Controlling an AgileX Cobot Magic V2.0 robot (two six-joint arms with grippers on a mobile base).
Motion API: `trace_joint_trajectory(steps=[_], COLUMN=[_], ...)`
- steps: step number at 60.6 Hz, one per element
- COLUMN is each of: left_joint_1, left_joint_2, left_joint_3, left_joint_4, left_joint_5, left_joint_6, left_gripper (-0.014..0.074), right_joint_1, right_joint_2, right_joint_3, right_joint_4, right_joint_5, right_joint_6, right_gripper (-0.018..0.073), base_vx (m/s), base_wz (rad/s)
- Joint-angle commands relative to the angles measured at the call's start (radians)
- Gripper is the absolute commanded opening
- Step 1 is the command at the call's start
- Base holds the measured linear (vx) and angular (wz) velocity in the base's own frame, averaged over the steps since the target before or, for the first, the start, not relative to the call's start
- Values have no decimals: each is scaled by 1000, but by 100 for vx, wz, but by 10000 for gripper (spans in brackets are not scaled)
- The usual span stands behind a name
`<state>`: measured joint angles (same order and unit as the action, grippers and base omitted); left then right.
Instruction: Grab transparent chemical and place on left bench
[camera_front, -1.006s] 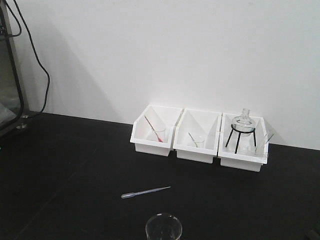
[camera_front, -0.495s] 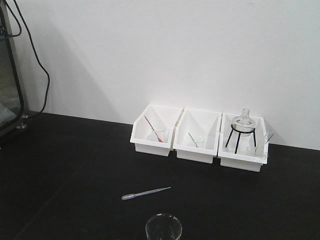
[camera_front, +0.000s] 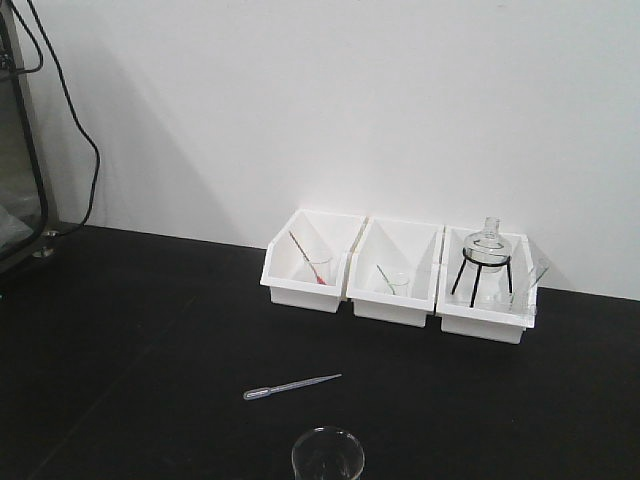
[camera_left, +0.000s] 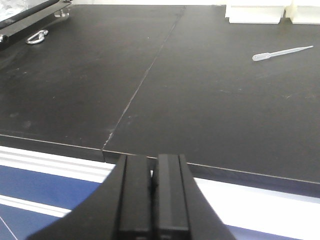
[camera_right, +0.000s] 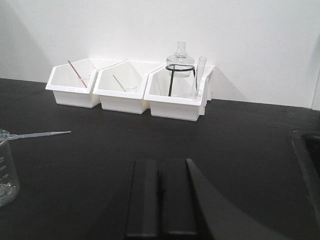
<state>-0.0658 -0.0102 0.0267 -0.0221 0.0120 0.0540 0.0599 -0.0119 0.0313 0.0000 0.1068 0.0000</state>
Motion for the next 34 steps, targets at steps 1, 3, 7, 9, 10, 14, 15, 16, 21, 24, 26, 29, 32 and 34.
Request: trace_joint_trajectory(steps=[1,3,7,9,10,14,15,16,21,24,26,29,32,34], left_joint_1=[-2,-2,-2,-2,-2,-2,-2,-2,-2,-2,-2,-2,-2,-2], left_joint_2=[-19,-19,-19,-19,-19,-19,-19,-19,-19,-19,-19,-19,-19,-19], left_joint_3=[16,16,16,16,16,16,16,16,16,16,16,16,16,16], left_joint_4=[-1,-1,-1,-1,-1,-1,-1,-1,-1,-1,-1,-1,-1,-1], left_joint_5=[-78,-78,-78,-78,-78,-78,-78,-78,-78,-78,-78,-78,-78,-78], left_joint_6=[-8,-8,-8,-8,-8,-8,-8,-8,-8,-8,-8,-8,-8,-8], left_gripper=[-3,-3,-3,-3,-3,-3,-3,-3,-3,-3,-3,-3,-3,-3], right_joint_1=[-7,-7,-7,-7,-7,-7,-7,-7,-7,-7,-7,-7,-7,-7], right_joint_2=[-9,-9,-9,-9,-9,-9,-9,-9,-9,-9,-9,-9,-9,-9], right_joint_3=[7,7,7,7,7,7,7,7,7,7,7,7,7,7], right_joint_4=[-7,-7,-7,-7,-7,-7,-7,-7,-7,-7,-7,-7,-7,-7], right_joint_5=[-92,-92,-92,-92,-92,-92,-92,-92,-92,-92,-92,-92,-92,-92], right_joint_6=[-14,-14,-14,-14,-14,-14,-14,-14,-14,-14,-14,-14,-14,-14], right_gripper=[-3,-3,-3,-3,-3,-3,-3,-3,-3,-3,-3,-3,-3,-3], base_vx=[0,0,0,0,0,0,0,0,0,0,0,0,0,0], base_wz=[0,0,0,0,0,0,0,0,0,0,0,0,0,0])
